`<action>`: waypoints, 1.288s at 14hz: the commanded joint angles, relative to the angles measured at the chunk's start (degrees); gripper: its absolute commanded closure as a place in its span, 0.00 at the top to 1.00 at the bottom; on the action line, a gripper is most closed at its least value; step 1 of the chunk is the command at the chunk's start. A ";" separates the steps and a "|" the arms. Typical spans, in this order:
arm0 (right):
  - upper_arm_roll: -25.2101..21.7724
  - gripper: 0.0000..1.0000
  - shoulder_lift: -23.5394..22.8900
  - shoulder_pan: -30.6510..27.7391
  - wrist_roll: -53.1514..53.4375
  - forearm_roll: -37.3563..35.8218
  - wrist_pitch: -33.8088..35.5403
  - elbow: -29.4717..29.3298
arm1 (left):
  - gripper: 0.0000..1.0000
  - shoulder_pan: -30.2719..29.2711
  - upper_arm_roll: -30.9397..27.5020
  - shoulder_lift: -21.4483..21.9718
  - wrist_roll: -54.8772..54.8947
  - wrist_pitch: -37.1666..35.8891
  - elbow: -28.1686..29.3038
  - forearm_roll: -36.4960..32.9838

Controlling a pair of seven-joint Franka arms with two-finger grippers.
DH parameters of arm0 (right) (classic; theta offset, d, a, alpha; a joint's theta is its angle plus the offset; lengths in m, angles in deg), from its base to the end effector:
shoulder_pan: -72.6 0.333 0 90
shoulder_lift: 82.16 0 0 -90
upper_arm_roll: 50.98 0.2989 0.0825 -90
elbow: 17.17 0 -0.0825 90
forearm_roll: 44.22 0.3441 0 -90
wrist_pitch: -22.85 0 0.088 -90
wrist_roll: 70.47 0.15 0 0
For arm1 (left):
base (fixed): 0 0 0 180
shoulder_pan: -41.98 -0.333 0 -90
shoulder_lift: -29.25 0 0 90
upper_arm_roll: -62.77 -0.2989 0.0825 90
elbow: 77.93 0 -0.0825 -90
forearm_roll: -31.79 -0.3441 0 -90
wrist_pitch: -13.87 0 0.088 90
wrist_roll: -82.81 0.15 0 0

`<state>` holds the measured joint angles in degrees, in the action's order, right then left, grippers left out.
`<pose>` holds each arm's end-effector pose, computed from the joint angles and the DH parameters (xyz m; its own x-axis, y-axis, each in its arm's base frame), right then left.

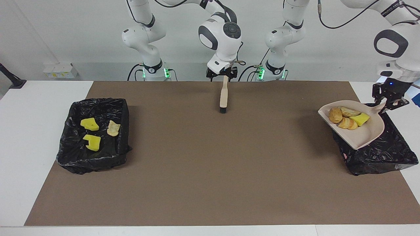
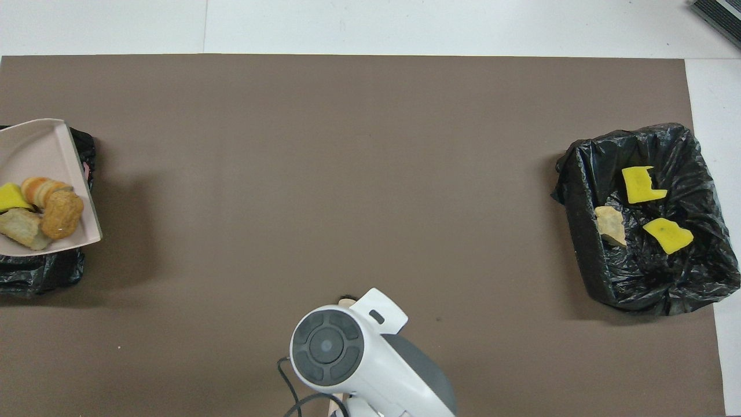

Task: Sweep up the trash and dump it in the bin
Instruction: 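Tip the dustpan into the black bag with the left gripper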

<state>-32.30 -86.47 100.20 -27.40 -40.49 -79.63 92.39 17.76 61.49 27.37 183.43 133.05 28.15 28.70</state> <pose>0.3475 0.3724 0.3991 0.9796 0.0293 -0.1990 0.0443 -0.9964 0.0716 0.5040 0.2455 0.4715 0.2425 -0.9662 -0.0869 -0.9576 -0.2241 -0.1810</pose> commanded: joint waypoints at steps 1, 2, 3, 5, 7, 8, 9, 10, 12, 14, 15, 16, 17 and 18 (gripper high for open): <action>0.39 1.00 -0.53 -6.83 -10.93 -3.98 4.82 -5.82 | 0.00 -4.95 0.66 -5.32 7.20 -0.45 -7.01 -0.85; 0.22 1.00 -0.53 -8.86 -14.73 -4.43 5.79 -7.32 | 0.00 -5.74 0.66 -6.37 7.74 0.95 -8.07 -3.38; -0.13 1.00 -0.44 -10.53 -17.29 -6.44 6.32 -8.56 | 0.00 -6.62 0.57 -7.25 8.18 3.06 -8.60 -7.06; -0.22 1.00 -0.44 -14.31 -22.04 -11.18 6.77 -10.14 | 0.00 -7.60 0.66 -7.96 9.42 5.27 -9.40 -10.61; -0.31 1.00 -0.27 -18.26 -25.22 -12.87 6.77 -10.59 | 0.00 -6.99 0.75 -8.66 8.46 5.71 -9.58 -14.63; -0.40 1.00 0.17 -21.07 -26.80 -12.96 6.68 -10.85 | 0.00 -5.50 0.75 -8.67 7.49 6.24 -9.58 -19.88; -0.49 1.00 0.26 -23.97 -28.99 -13.05 6.77 -11.55 | 0.00 -4.53 0.83 -8.76 5.14 6.42 -9.58 -25.24; -0.40 1.00 0.26 -26.87 -31.71 -13.05 6.86 -12.69 | 0.00 -3.39 0.83 -8.76 2.42 6.33 -9.58 -29.47; -0.31 1.00 0.26 -30.92 -35.24 -12.87 6.94 -13.40 | 0.00 -1.46 0.75 -8.67 0.72 5.28 -9.58 -34.94; -0.40 1.00 0.35 -33.91 -35.51 -12.96 6.94 -13.58 | 0.00 0.22 0.75 -8.84 0.45 4.32 -9.84 -40.13; -0.57 1.00 0.96 -34.28 -35.51 -12.44 6.94 -14.36 | 0.00 0.57 0.75 -9.02 -0.16 3.53 -10.45 -41.28; -1.88 1.00 1.14 -34.28 -35.69 -12.17 6.94 -16.11 | 0.00 0.75 0.75 -9.02 -0.94 3.08 -10.80 -42.33; -5.03 1.00 1.14 -33.85 -35.78 -11.65 7.21 -17.69 | 0.00 1.27 0.75 -9.02 -1.47 2.73 -10.89 -44.17; -7.76 1.00 1.14 -32.97 -37.08 -11.03 8.51 -18.23 | 0.00 1.54 0.75 -9.02 -2.52 2.03 -10.98 -46.19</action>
<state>-35.99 -85.88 66.44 -62.14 -52.64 -73.68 76.33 17.91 62.96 19.29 182.89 137.43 19.40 -13.97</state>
